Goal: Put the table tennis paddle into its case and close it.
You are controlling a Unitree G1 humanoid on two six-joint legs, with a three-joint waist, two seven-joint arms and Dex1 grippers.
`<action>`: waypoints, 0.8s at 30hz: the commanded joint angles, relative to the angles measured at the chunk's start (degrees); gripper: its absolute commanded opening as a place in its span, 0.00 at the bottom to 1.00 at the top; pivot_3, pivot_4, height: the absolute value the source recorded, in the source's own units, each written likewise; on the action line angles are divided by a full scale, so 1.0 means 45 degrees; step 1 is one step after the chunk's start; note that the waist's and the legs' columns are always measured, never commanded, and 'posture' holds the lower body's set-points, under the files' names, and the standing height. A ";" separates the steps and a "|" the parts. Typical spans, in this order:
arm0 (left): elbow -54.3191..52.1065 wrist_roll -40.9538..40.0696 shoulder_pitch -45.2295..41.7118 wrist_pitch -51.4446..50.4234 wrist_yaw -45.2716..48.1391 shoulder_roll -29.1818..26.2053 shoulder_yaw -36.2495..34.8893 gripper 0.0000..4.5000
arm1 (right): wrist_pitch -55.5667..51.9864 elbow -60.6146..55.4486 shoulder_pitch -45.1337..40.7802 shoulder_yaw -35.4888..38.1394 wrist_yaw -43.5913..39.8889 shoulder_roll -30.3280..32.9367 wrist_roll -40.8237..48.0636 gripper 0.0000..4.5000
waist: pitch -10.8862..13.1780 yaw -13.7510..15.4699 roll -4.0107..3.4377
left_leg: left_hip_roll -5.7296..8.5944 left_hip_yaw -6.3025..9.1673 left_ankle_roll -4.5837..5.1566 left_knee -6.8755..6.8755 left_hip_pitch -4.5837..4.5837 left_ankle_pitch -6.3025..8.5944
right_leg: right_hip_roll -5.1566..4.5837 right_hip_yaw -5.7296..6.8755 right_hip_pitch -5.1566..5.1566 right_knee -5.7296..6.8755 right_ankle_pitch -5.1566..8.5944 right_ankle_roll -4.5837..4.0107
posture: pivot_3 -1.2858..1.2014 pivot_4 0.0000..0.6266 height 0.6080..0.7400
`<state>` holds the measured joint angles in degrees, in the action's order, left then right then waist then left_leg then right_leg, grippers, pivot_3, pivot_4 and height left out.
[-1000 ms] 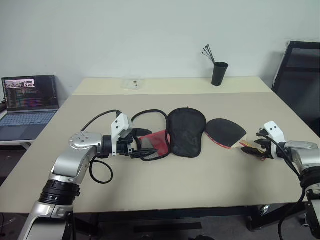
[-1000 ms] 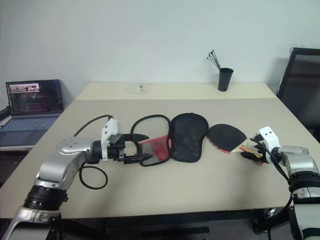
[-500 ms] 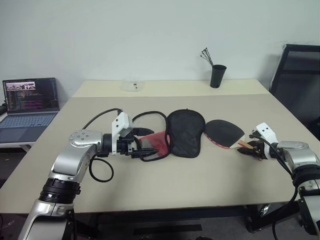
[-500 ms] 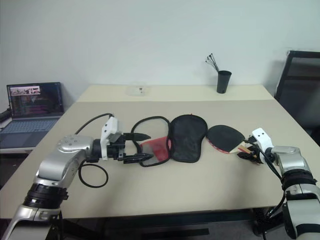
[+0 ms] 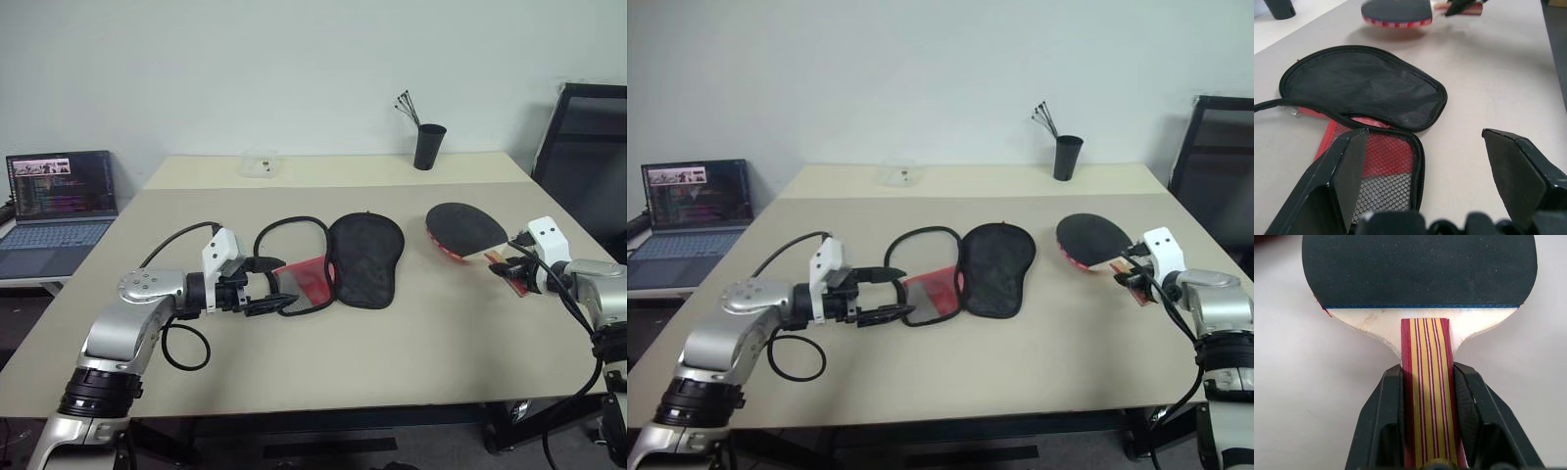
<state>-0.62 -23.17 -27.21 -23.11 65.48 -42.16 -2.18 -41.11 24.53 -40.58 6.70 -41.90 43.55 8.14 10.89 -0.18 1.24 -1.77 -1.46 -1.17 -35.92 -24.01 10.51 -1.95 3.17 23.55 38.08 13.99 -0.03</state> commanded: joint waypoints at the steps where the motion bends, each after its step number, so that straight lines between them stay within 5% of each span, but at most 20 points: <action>1: -0.0629 -0.0283 0.0146 -0.0001 -0.0213 -0.0262 -0.0587 0.91 | -0.2291 -0.3445 0.0084 0.0828 0.1103 -0.1215 0.1243 0.23 | 0.0000 -0.0038 0.0000 | -0.0006 -0.0004 -0.0001 0.0004 0.0005 0.0001 | 0.0001 -0.0010 0.0001 0.0001 0.0000 0.0000 | 0.52 0.24 1.00; 7: -0.0849 -0.0390 0.0351 -0.0056 -0.0430 -0.0248 -0.0617 0.91 | -0.5108 -0.6383 0.0135 0.1022 0.3931 -0.4986 0.1970 0.23 | 0.0000 -0.0029 -0.0001 | -0.0062 -0.0011 -0.0007 0.0013 0.0018 0.0006 | 0.0036 -0.0028 0.0011 0.0011 0.0000 -0.0001 | 0.52 0.24 1.00; 13: -0.0923 -0.0422 0.0375 -0.0013 -0.0579 -0.0150 -0.0536 0.91 | -0.4976 -0.6010 -0.0313 0.0817 0.6308 -0.7835 0.1584 0.23 | -0.0001 0.0059 0.0002 | -0.0131 -0.0046 -0.0016 0.0007 -0.0019 0.0013 | 0.0068 -0.0057 0.0046 0.0004 -0.0004 0.0001 | 0.52 0.24 1.00; 24: -0.0968 -0.0388 0.0340 0.0050 -0.0684 -0.0037 -0.0410 0.91 | -0.2184 -0.2675 -0.1200 0.0448 0.8171 -0.9375 0.0820 0.23 | -0.0003 0.0001 0.0005 | -0.0187 -0.0079 -0.0016 0.0010 -0.0081 0.0015 | 0.0140 -0.0097 0.0137 0.0007 -0.0024 -0.0016 | 0.52 0.24 1.00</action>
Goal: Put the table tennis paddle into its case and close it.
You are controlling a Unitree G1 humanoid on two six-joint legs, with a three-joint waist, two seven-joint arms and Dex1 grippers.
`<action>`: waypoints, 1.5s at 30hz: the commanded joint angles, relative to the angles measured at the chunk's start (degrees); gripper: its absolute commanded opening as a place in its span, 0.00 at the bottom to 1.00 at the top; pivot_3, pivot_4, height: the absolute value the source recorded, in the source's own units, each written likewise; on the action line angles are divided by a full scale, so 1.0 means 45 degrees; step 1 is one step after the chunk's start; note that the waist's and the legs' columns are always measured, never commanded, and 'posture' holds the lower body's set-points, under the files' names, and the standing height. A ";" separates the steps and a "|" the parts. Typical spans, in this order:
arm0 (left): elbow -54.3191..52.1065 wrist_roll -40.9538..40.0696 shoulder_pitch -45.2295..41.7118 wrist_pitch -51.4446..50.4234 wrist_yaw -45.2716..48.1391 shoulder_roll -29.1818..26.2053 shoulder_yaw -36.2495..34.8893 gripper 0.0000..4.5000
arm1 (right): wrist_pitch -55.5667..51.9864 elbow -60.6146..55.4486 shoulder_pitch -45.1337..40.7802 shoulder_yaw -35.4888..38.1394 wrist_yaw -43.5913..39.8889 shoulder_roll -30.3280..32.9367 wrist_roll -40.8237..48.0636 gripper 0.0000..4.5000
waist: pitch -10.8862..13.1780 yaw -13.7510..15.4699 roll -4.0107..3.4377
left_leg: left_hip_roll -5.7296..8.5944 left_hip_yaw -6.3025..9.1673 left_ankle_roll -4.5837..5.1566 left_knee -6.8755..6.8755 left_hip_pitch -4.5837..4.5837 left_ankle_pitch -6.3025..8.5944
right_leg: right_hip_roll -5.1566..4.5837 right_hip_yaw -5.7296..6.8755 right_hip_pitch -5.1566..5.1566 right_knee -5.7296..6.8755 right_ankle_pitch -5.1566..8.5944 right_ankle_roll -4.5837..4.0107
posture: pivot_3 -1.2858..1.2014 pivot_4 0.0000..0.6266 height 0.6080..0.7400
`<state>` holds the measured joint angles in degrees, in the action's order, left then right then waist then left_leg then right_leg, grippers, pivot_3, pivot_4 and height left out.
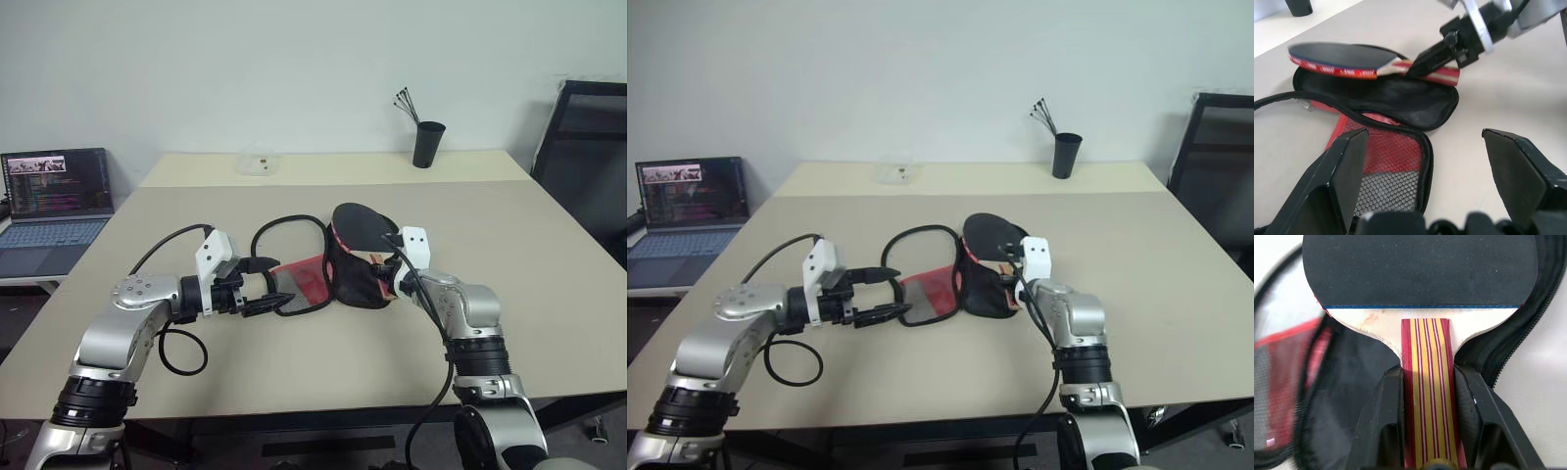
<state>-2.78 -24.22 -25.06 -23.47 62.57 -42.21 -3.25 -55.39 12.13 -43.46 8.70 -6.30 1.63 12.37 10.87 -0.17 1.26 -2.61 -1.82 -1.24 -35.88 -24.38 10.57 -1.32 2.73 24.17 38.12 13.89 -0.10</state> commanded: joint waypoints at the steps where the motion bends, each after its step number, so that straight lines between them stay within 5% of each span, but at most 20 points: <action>1: -0.0508 -0.0160 -0.0130 0.0123 -0.0044 -0.0031 -0.0171 0.91 | 0.1163 0.0281 -0.0600 0.0031 0.0384 -0.0065 -0.0163 0.23 | 0.0000 -0.0011 0.0000 | -0.0003 -0.0001 0.0000 0.0000 0.0000 0.0001 | 0.0001 -0.0002 0.0000 0.0000 0.0000 -0.0001 | 0.52 0.24 1.00; 16: -0.0483 -0.0136 -0.0128 0.0152 -0.0081 0.0007 -0.0096 0.91 | 0.0814 0.0076 -0.0694 0.0093 0.1029 -0.0884 0.0389 0.23 | 0.0000 -0.0061 0.0000 | -0.0015 -0.0002 0.0001 0.0000 0.0001 0.0002 | 0.0013 -0.0005 0.0002 -0.0001 -0.0004 -0.0007 | 0.52 0.24 1.00; 17: -0.0484 -0.0139 -0.0136 0.0151 -0.0088 0.0009 -0.0090 0.91 | 0.0819 0.0070 -0.0721 0.0156 0.1093 -0.0940 0.0425 0.39 | 0.0000 -0.0078 0.0000 | -0.0016 -0.0001 0.0001 0.0000 0.0001 0.0003 | 0.0013 -0.0006 0.0003 -0.0001 -0.0004 -0.0007 | 0.52 0.24 1.00; 26: -0.0524 -0.0153 -0.0068 0.0122 -0.0159 0.0014 -0.0106 0.91 | 0.0542 -0.0212 -0.1065 0.0487 0.1686 -0.1290 0.0775 0.99 | 0.0000 -0.0083 0.0000 | -0.0018 -0.0001 0.0001 0.0001 0.0001 0.0004 | 0.0013 -0.0006 0.0004 -0.0002 -0.0004 -0.0007 | 0.52 0.24 1.00; 35: -0.0262 -0.0105 0.0301 -0.0042 -0.0888 -0.0032 -0.0640 0.91 | -0.0773 -0.3074 -0.0360 -0.0487 -0.0136 -0.0580 0.1946 0.99 | 0.0000 -0.0084 -0.0001 | -0.0023 -0.0001 0.0001 0.0008 0.0000 0.0007 | 0.0013 -0.0010 0.0007 -0.0008 -0.0003 -0.0008 | 0.52 0.24 1.00; 42: 0.0403 0.0276 0.0930 0.0235 -0.1950 -0.0109 -0.1234 0.91 | -0.2290 -0.6277 0.0779 -0.1151 -0.2935 0.2430 0.3549 0.99 | -0.0001 -0.0055 0.0002 | -0.0021 0.0000 0.0001 0.0006 -0.0001 0.0010 | 0.0008 -0.0006 0.0005 -0.0015 -0.0003 -0.0008 | 0.52 0.24 1.00; 45: 0.0937 0.0753 0.1130 0.0589 -0.2354 -0.0257 -0.1359 0.78 | -0.2419 -0.6849 0.0865 -0.0872 -0.3831 0.3590 0.4126 1.00 | -0.0001 -0.0019 0.0002 | -0.0022 -0.0001 0.0000 0.0003 0.0000 0.0011 | 0.0007 -0.0003 0.0006 -0.0013 -0.0003 -0.0008 | 0.52 0.24 1.00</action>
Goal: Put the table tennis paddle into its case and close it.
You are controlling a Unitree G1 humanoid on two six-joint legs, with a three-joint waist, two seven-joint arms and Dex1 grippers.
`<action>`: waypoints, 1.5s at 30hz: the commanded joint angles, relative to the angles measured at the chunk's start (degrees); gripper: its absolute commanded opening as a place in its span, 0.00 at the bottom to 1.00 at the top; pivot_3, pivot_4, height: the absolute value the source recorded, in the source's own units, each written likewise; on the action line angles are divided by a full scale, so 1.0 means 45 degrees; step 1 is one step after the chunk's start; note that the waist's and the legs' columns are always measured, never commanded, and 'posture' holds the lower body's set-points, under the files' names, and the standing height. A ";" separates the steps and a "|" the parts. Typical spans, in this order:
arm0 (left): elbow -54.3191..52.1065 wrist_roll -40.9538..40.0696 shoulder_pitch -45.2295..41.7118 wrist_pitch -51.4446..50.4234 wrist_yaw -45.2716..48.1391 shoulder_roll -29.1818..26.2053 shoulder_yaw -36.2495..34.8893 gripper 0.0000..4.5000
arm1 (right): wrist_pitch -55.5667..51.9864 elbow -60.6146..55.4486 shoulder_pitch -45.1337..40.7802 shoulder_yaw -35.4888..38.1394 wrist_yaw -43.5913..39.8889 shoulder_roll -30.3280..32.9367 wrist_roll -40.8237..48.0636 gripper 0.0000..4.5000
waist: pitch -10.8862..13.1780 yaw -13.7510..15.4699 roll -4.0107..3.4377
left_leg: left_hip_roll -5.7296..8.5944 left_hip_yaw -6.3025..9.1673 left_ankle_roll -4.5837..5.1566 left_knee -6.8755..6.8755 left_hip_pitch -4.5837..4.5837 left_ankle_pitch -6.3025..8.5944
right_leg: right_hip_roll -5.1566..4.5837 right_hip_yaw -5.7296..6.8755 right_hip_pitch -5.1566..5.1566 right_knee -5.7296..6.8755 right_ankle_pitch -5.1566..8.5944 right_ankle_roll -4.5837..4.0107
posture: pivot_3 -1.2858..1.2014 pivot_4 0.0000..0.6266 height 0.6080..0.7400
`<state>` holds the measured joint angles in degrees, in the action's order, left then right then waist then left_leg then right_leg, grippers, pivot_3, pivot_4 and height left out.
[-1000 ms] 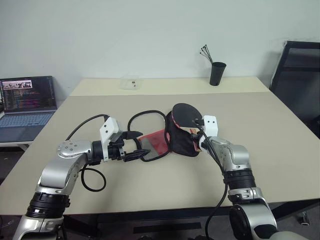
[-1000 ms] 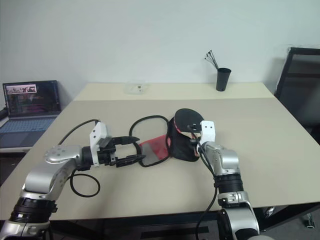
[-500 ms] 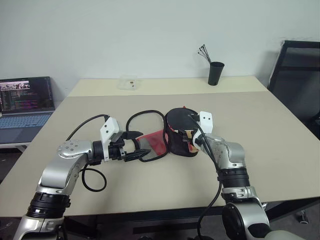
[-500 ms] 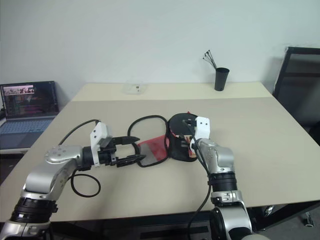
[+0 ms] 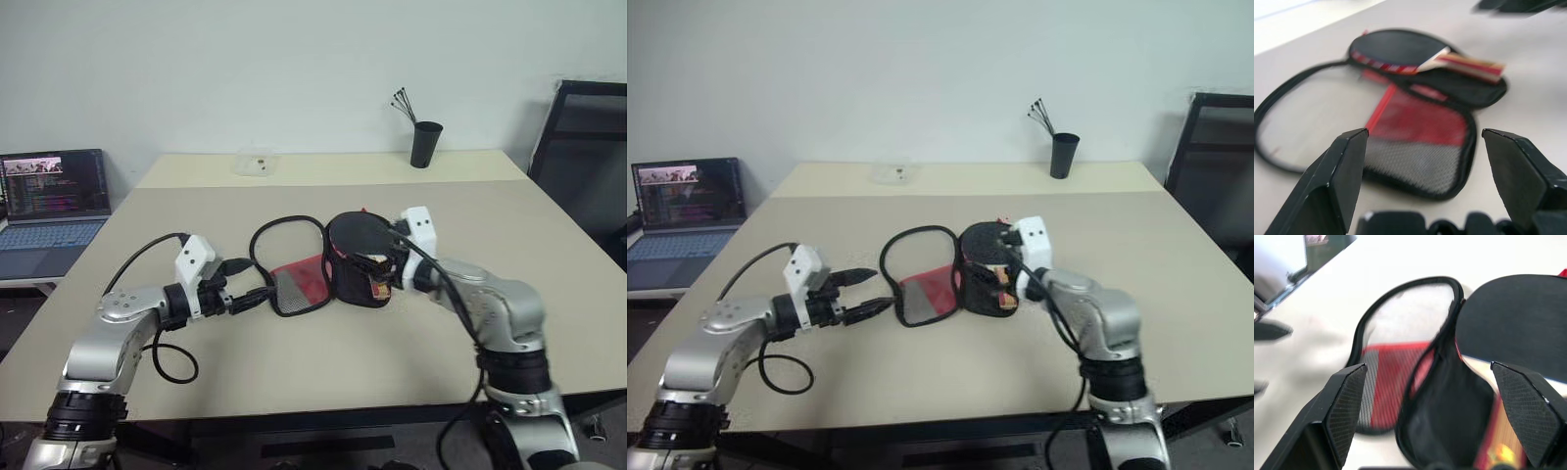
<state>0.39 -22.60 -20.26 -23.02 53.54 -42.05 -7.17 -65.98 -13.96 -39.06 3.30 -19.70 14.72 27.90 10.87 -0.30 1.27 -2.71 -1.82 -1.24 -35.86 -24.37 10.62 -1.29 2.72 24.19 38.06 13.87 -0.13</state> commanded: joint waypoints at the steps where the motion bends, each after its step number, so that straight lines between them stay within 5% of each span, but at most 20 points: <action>1: 0.0473 0.0658 0.0090 0.0611 -0.0509 -0.0374 -0.0446 0.67 | -0.0044 -0.1251 -0.0081 0.0293 -0.1325 0.1133 0.0908 1.00 | 0.0000 0.0014 0.0000 | 0.0000 -0.0001 0.0000 0.0000 0.0000 0.0000 | 0.0001 0.0001 0.0002 0.0001 0.0000 -0.0001 | 0.52 0.24 1.00; 10: 0.4718 0.2750 -0.1660 0.1717 -0.1423 -0.0157 0.0610 0.00 | 0.0694 -0.1730 -0.0005 -0.0233 -0.3588 0.3607 0.1502 1.00 | -0.0002 0.0050 0.0005 | 0.0003 -0.0003 -0.0003 -0.0001 -0.0001 0.0009 | 0.0003 0.0010 0.0002 -0.0015 0.0002 -0.0002 | 0.52 0.24 1.00; 28: 1.0964 0.4158 -0.5379 0.4571 -0.0892 0.2280 0.1749 0.00 | 0.0999 -0.1993 0.0443 -0.0270 -0.3292 0.3710 0.1601 1.00 | -0.0003 0.0083 0.0018 | 0.0021 -0.0003 -0.0005 -0.0029 -0.0022 0.0014 | 0.0003 0.0017 0.0000 -0.0008 -0.0002 0.0003 | 0.52 0.24 1.00; 45: 1.2094 0.4149 -0.8611 0.5912 -0.0382 0.3266 0.1582 0.00 | 0.1028 -0.2215 0.0858 0.0275 -0.2907 0.4069 0.1707 1.00 | 0.0011 0.0074 0.0046 | 0.0050 0.0003 -0.0006 -0.0036 -0.0052 0.0015 | 0.0021 0.0028 0.0019 -0.0012 -0.0003 0.0005 | 0.52 0.24 1.00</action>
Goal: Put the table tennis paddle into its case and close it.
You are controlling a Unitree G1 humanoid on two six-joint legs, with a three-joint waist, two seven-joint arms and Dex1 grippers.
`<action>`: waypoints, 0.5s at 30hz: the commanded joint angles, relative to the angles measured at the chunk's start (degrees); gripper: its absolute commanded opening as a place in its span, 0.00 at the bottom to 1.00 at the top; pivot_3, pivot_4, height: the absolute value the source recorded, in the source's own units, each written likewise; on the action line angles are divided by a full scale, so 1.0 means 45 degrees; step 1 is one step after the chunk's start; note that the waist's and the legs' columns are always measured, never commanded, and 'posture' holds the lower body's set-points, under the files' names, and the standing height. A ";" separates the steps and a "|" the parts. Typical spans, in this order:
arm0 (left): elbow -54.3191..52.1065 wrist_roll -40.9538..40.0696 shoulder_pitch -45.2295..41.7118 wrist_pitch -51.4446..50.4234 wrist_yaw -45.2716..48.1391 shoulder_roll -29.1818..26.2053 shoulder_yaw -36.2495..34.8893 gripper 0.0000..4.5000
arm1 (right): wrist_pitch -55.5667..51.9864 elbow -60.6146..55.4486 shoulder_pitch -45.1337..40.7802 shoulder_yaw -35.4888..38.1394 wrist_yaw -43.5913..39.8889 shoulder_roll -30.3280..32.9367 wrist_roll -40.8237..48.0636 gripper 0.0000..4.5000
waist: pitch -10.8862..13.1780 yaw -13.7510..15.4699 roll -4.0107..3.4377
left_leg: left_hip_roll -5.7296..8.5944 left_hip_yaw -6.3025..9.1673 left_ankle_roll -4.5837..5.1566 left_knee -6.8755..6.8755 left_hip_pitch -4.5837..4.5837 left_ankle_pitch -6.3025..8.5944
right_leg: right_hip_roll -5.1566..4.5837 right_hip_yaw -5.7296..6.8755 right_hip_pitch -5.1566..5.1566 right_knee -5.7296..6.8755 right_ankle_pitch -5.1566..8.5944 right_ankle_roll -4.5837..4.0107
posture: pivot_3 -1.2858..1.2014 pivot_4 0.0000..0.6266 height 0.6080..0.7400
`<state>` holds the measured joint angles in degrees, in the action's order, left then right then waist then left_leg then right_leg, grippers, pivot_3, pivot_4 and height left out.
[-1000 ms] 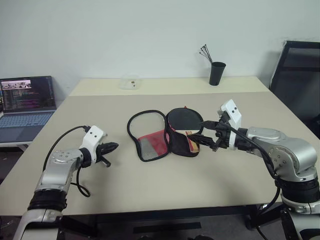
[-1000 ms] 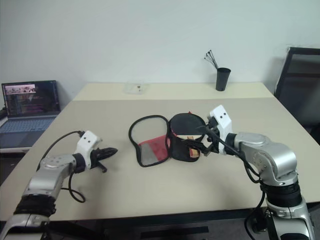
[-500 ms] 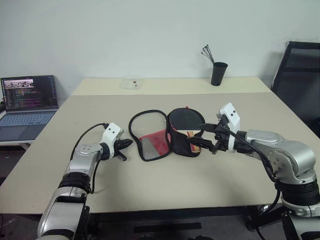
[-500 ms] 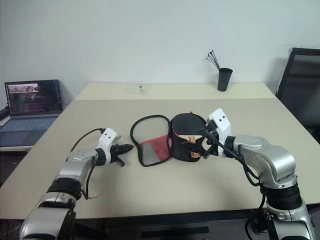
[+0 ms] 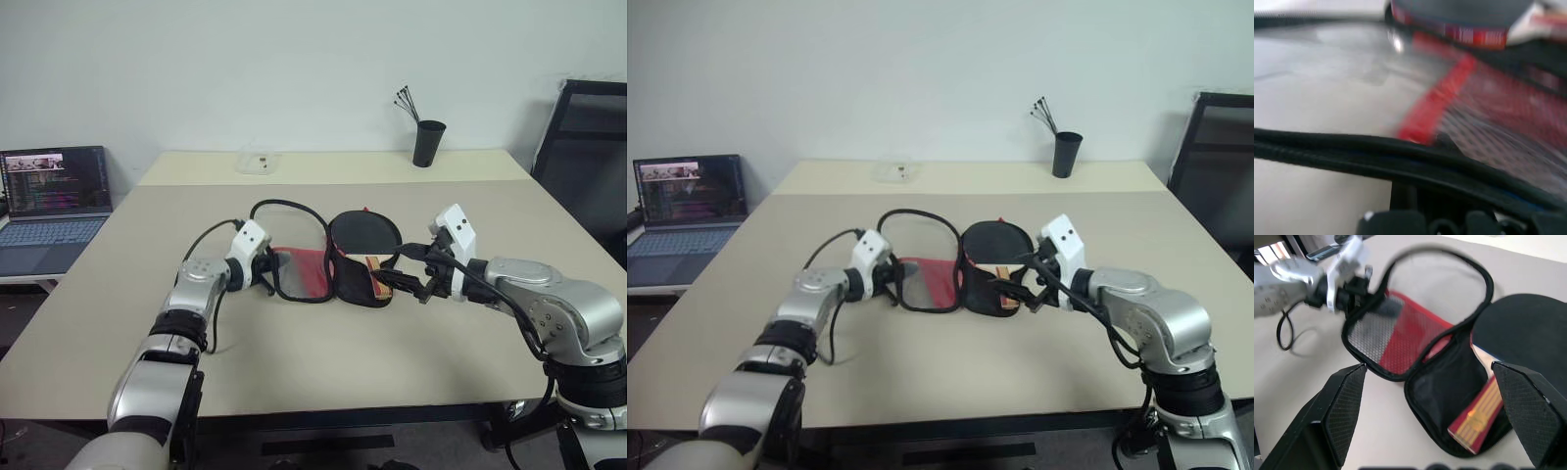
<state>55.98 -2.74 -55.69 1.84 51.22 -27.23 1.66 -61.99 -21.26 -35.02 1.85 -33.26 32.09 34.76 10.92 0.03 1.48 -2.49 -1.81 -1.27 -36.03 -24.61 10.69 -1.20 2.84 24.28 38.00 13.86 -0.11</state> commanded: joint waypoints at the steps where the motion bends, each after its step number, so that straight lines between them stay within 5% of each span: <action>1: -0.0267 -0.0325 -0.0967 0.0379 0.0199 0.0042 -0.0399 0.00 | 0.0113 -0.0637 0.0003 0.0659 0.0135 0.0245 0.0215 1.00 | 0.0000 -0.0002 0.0000 | 0.0001 -0.0001 0.0000 0.0000 0.0000 0.0000 | 0.0000 -0.0001 0.0000 -0.0001 0.0000 0.0000 | 0.52 0.24 1.00; 15: 0.2164 0.0291 -0.3322 0.1496 -0.0410 0.3375 0.0073 0.00 | -0.0353 -0.0752 0.0684 0.1967 0.0775 0.0895 0.0539 1.00 | 0.0012 -0.0039 0.0021 | 0.0028 0.0003 0.0005 -0.0010 -0.0014 0.0003 | 0.0002 -0.0003 0.0005 -0.0007 -0.0003 0.0005 | 0.52 0.24 1.00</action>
<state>65.51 -1.86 -68.75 6.81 50.02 -11.94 2.01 -63.47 -22.65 -31.96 8.64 -30.31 35.55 36.50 10.97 -0.15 1.57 -2.38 -1.80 -1.24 -36.07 -24.66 10.70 -1.17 2.83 24.30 37.97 13.85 -0.09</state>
